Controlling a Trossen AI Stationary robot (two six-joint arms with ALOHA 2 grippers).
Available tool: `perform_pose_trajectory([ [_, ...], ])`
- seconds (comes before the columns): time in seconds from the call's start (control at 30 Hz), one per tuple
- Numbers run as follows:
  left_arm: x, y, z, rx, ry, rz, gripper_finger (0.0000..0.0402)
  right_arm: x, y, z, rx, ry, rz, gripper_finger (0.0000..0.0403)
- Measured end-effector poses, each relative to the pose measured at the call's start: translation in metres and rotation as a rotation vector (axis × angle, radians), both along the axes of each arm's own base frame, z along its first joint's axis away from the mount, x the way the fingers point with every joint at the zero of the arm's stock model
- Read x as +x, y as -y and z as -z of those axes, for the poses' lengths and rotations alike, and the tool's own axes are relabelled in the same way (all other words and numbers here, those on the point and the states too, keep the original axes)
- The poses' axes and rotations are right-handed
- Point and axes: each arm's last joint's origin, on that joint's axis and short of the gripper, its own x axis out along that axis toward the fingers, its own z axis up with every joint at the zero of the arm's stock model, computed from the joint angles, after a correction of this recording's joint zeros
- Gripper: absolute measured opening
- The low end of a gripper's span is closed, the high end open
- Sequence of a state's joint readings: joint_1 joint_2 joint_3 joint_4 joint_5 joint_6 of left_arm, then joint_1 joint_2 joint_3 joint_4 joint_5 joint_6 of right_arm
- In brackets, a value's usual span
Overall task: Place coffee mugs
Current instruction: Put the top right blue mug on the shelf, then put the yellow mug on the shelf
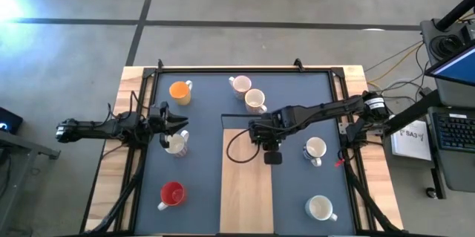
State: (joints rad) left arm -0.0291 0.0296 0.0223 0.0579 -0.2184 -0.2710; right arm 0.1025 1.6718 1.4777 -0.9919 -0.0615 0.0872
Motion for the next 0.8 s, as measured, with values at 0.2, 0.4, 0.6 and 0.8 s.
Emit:
perform_pose_trajectory([
  [0.2,0.000,0.000,0.000,0.000,0.000,0.000,0.0071,0.007,-0.001,-0.018,0.003,0.080,-0.009,0.0095],
  [0.4,0.000,0.000,0.000,0.000,0.000,0.000,0.0071,0.010,-0.001,-0.028,0.003,0.119,-0.012,0.0086],
  [0.6,0.000,0.000,0.000,0.000,0.000,0.000,0.0071,0.011,-0.001,-0.049,0.004,0.150,-0.006,0.0079],
  [0.8,0.000,0.000,0.000,0.000,0.000,0.000,0.0071,0.013,-0.001,-0.069,0.003,0.217,-0.021,0.0083],
])
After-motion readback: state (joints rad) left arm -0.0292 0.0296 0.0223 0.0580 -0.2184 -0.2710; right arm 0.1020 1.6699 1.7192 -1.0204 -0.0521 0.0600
